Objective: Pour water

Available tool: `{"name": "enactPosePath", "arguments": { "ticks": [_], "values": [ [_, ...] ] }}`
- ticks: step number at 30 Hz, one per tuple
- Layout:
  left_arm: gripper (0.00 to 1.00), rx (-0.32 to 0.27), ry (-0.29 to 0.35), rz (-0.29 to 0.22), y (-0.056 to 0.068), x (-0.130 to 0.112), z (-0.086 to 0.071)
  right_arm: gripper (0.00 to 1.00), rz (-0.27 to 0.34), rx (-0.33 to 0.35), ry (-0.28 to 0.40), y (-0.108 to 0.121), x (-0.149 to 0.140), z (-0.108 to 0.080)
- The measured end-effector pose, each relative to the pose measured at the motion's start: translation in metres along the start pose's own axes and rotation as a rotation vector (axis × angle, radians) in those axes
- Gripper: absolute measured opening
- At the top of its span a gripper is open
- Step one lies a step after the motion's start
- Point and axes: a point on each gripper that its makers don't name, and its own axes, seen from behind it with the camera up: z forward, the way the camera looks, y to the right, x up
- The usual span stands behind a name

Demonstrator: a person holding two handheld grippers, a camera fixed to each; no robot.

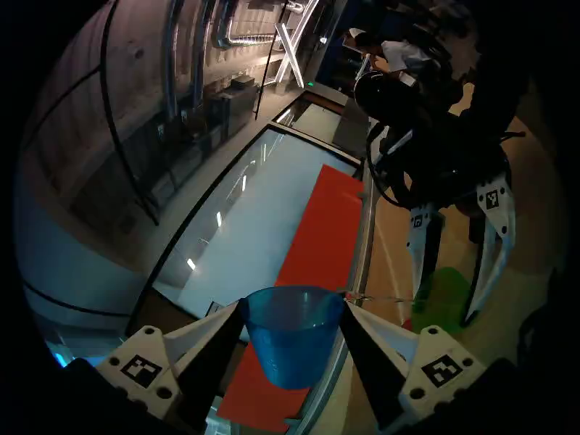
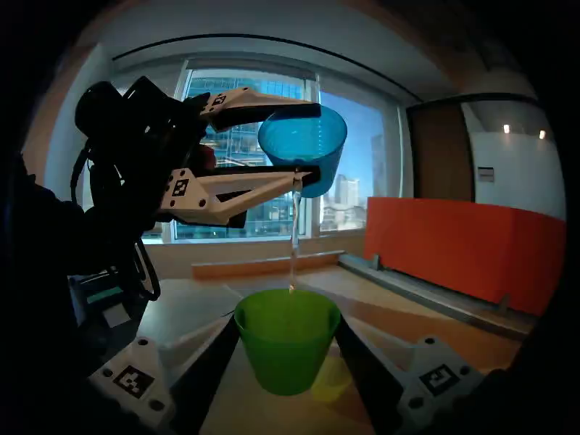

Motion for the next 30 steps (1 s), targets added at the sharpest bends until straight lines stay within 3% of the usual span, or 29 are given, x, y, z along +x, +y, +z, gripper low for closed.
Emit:
{"name": "enactPosePath", "arguments": {
  "ticks": [30],
  "values": [
    [0.89,0.002,-0.002,0.081,-0.003,0.004,-0.011,0.91,-0.007,0.001,0.007,-0.001,0.006,0.002]
  ]
}}
